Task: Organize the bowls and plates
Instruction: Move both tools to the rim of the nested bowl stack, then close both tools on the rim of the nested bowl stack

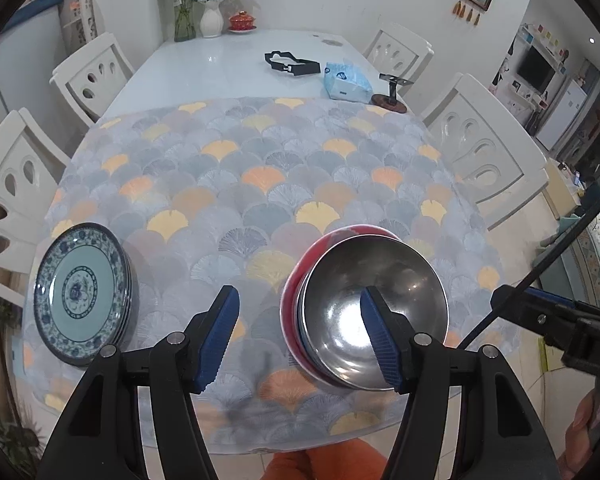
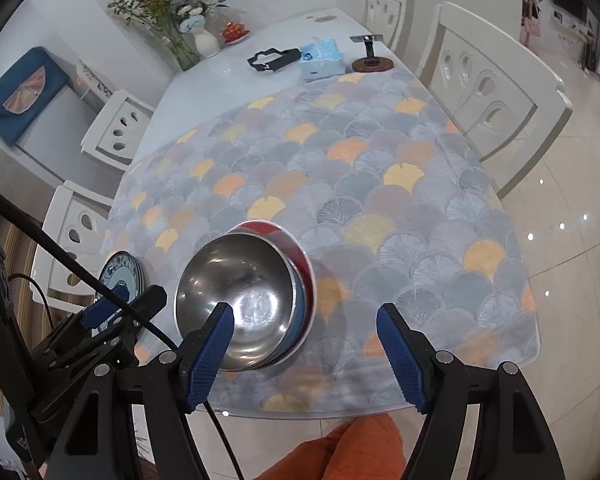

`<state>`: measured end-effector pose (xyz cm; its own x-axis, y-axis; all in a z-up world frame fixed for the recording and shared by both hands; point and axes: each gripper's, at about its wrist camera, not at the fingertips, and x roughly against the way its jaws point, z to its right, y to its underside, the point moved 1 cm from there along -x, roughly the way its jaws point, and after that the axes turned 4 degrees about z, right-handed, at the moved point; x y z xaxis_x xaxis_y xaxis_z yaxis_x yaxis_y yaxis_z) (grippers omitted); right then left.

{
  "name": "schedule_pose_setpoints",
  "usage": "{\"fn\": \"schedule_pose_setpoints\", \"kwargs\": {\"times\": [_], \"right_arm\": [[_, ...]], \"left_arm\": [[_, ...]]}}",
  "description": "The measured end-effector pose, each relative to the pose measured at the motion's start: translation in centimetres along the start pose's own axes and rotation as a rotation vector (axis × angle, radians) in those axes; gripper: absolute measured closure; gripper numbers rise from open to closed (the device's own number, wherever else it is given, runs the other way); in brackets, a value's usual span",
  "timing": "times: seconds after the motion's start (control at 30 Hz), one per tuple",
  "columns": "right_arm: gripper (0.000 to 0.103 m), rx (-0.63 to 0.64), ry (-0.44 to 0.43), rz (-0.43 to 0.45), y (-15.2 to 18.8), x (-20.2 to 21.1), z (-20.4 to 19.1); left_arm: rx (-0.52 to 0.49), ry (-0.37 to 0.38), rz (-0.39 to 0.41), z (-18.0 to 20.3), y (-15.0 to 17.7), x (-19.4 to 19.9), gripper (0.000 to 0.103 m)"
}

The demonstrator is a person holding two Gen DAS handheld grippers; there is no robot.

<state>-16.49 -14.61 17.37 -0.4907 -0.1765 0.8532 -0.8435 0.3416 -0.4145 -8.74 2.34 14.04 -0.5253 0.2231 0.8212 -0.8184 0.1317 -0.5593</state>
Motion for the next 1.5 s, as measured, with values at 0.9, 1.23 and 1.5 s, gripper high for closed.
{"fn": "schedule_pose_setpoints", "kwargs": {"times": [0.9, 1.23, 1.5], "right_arm": [[0.022, 0.101, -0.109, -0.068, -1.5, -2.6, -1.1], [0.022, -0.036, -0.155, -0.074, -1.3, -6.0, 2.0], [0.022, -0.001, -0.184, -0.119, -1.3, -9.4, 1.4]], "left_arm": [[0.105, 0.078, -0.093, -2.1, 1.3, -1.2, 0.029], [0.223, 0.110, -0.170, -2.7, 2.7, -4.5, 0.029], [0.359, 0.158, -0.181, -3.9, 3.3, -6.3, 0.030]]}}
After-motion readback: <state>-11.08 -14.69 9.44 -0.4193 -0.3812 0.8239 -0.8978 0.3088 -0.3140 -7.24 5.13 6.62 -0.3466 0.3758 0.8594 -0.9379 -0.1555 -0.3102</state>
